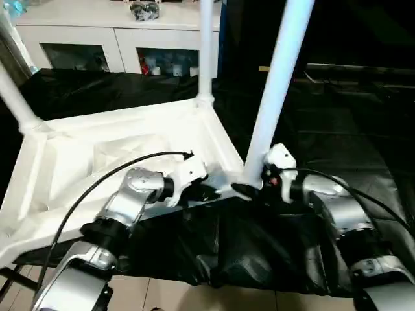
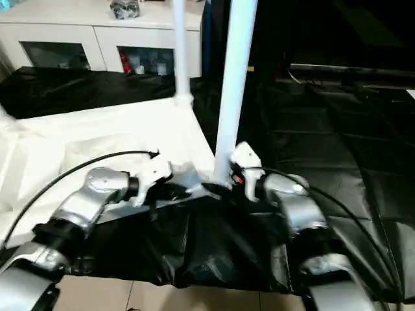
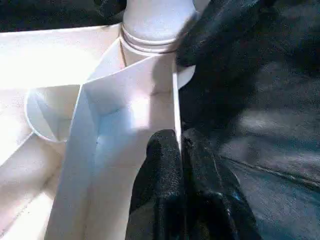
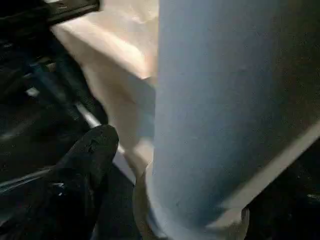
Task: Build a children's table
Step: Rotate leg to tighten
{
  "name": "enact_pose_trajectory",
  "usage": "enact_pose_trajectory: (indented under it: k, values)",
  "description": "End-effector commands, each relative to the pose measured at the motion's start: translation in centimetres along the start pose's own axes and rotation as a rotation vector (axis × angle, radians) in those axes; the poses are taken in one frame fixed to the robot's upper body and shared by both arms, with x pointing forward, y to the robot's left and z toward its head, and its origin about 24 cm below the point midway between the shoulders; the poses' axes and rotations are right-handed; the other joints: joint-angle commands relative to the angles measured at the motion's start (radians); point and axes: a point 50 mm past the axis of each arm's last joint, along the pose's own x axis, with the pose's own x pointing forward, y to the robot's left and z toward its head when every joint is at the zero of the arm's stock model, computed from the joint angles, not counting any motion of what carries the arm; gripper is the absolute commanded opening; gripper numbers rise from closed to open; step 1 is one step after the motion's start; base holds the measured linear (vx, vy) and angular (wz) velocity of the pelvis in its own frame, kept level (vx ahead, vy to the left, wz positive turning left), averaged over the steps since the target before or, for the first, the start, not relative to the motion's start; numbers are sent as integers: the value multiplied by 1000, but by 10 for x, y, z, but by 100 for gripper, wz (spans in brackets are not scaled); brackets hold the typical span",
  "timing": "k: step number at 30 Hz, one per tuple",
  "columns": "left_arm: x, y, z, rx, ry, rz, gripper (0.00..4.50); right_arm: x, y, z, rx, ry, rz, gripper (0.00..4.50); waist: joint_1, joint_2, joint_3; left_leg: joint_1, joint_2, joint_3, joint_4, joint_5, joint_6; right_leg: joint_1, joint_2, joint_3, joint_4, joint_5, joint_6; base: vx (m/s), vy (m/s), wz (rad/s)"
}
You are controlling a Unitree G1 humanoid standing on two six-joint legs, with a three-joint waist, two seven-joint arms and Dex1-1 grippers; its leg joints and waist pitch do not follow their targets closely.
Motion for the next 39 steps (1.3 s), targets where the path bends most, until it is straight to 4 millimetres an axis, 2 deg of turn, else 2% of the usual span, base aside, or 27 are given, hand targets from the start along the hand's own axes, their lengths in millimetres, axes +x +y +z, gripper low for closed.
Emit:
enact_pose_trajectory:
  k: [1, 4, 6, 9, 14, 16, 18, 20, 25, 28, 29, 30, 31, 33, 35, 36, 37, 39]
  values:
    - [2, -2, 14, 45, -77, -23, 0, 4, 10, -4, 8, 15, 92, 364, 0, -11, -61, 18, 29, -9, -68, -210, 67, 41, -40, 39, -76, -100, -262, 0, 0, 0]
    - [-5, -2, 11, 47, -67, -44, 0, -5, 10, -4, 1, 28, 146, 345, 6, -11, -64, 19, 29, -7, -65, -179, 80, 42, -38, 38, -71, -58, -271, 0, 0, 0]
    - [-10, -2, 9, 46, -58, -67, 0, -10, 10, -5, -1, 41, 176, 320, 8, -8, -63, 18, 29, -6, -64, -174, 84, 40, -38, 38, -69, -48, -276, 0, 0, 0]
    - [-12, -3, 7, 50, -53, -84, 0, -11, 11, -4, -12, 45, 189, 309, 10, -9, -63, 19, 29, -6, -65, -180, 79, 39, -38, 37, -70, -57, -277, 0, 0, 0]
    - [-16, -3, 3, 45, -37, -89, 0, -10, 12, -6, -15, 55, 198, 264, 9, -8, -62, 20, 30, -7, -68, -197, 64, 38, -39, 38, -72, -86, -272, 0, 0, 0]
    - [-17, -3, 2, 42, -34, -89, 0, -9, 14, -6, -15, 57, 206, 240, 9, -10, -62, 19, 29, -7, -67, -193, 63, 39, -38, 38, -71, -84, -270, 0, 0, 0]
    - [-17, -3, 2, 39, -34, -89, 0, -8, 15, -7, -13, 58, 217, 235, 9, -10, -63, 18, 30, -7, -67, -186, 65, 39, -39, 38, -70, -74, -270, 0, 0, 0]
    - [-17, -3, 1, 35, -37, -84, 0, -7, 17, -8, -11, 60, 224, 211, 9, -8, -63, 18, 29, -7, -66, -180, 68, 39, -38, 38, -70, -68, -270, 0, 0, 0]
    - [-12, 1, 3, 24, -37, -29, 0, -1, 24, -16, 11, 77, 210, 202, 8, -9, -61, 19, 29, -7, -68, -194, 63, 39, -38, 38, -73, -89, -267, 0, 0, 0]
    - [-3, 4, 7, 10, -47, 15, 0, 8, 28, -22, 53, 63, 148, 202, 7, -10, -57, 21, 29, -7, -72, -225, 51, 35, -38, 39, -79, -139, -256, 0, 0, 0]
    - [2, 4, 10, 4, -53, 36, 0, 15, 28, -23, 76, 49, 91, 202, 4, -7, -50, 26, 28, -9, -77, -284, 27, 31, -41, 40, -91, -236, -235, 0, 0, 0]
    - [3, 4, 11, 3, -54, 40, 0, 16, 28, -23, 79, 47, 81, 201, 2, -8, -48, 28, 28, -10, -80, -306, 16, 29, -42, 41, -95, -275, -225, 0, 0, 0]
    - [6, 5, 12, 1, -56, 51, 0, 19, 28, -24, 91, 42, 46, 201, -2, -10, -45, 31, 26, -14, -82, -354, -2, 27, -45, 40, -102, -364, -202, 0, 0, 0]
    - [13, 6, 17, -6, -57, 93, 0, 29, 26, -24, 129, 27, -46, 201, -9, -10, -43, 35, 27, -19, -85, -394, -20, 21, -46, 41, -110, -439, -172, 0, 0, 0]
    - [20, 7, 20, -14, -59, 124, 0, 37, 25, -24, 161, 21, -127, 200, -16, -9, -43, 37, 26, -24, -88, -416, -33, 20, -45, 38, -114, -463, -157, 0, 0, 0]
    - [28, 9, 26, -29, -67, 182, 0, 50, 22, -22, 222, 23, -258, 200, -23, -5, -43, 36, 25, -26, -90, -417, -39, 18, -45, 38, -113, -460, -156, 0, 0, 0]
    - [32, 9, 28, -36, -72, 194, 0, 55, 21, -22, 249, 26, -306, 200, -28, -5, -43, 35, 24, -25, -91, -419, -44, 17, -43, 37, -114, -457, -156, 0, 0, 0]
    - [41, 8, 35, -43, -83, 224, 0, 68, 22, -18, 290, 46, -392, 200, -36, -4, -46, 30, 24, -30, -97, -415, -54, 23, -41, 34, -111, -419, -154, 0, 0, 0]
